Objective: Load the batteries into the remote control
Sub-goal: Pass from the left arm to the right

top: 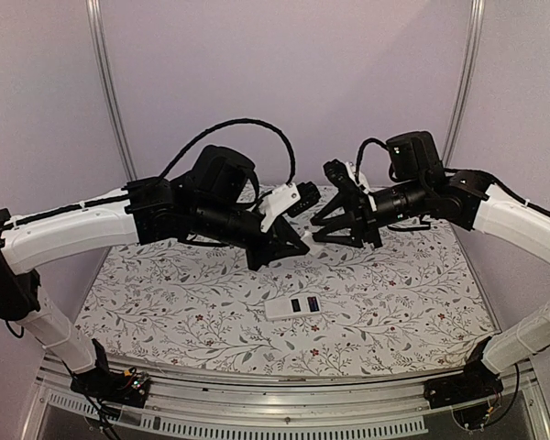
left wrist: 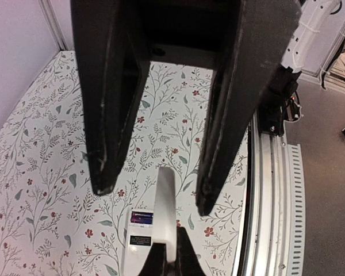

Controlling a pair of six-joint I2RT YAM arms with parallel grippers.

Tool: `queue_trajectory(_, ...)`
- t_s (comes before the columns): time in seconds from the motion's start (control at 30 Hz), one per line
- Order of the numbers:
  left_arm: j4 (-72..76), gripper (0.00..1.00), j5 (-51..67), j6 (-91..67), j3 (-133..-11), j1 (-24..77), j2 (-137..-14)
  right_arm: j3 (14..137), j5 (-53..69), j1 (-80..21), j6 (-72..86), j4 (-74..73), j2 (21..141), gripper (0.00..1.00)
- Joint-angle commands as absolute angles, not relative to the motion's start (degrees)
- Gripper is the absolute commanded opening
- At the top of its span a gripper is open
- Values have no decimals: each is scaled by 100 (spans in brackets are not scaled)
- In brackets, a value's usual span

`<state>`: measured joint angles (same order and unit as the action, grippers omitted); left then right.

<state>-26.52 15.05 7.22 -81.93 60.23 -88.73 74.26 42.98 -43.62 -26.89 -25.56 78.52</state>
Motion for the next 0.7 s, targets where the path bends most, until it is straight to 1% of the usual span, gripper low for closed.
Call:
queue_trajectory(0.0,-2743,0,1575,647,-8200,5969,-8806,7267,4535,-4395,-2565,-2479,7923,31)
queue_trajectory(0.03,-2735,0,1573,647,-8200,5970,-8807,7261,4568,-4395,-2566,-2488,7948,30)
queue_trajectory(0.2,-2724,0,1605,650,-8199,5972,-8766,7270,4625,-4395,-2581,-2547,8032,29)
queue_trajectory(0.27,-2676,0,1600,650,-8130,5981,-8747,7243,4640,-4395,-2587,-2549,8045,27)
queue_trajectory(0.37,-2661,0,1588,633,-8096,5980,-8736,7233,4634,-4398,-2538,-2572,8114,21)
queue_trajectory(0.5,-2654,0,1582,662,-8094,5979,-8726,7184,4694,-4402,-2531,-2547,8122,9)
queue_trajectory(0.67,-2616,0,1608,683,-8151,5978,-8762,7155,4785,-4397,-2462,-2564,8164,2)
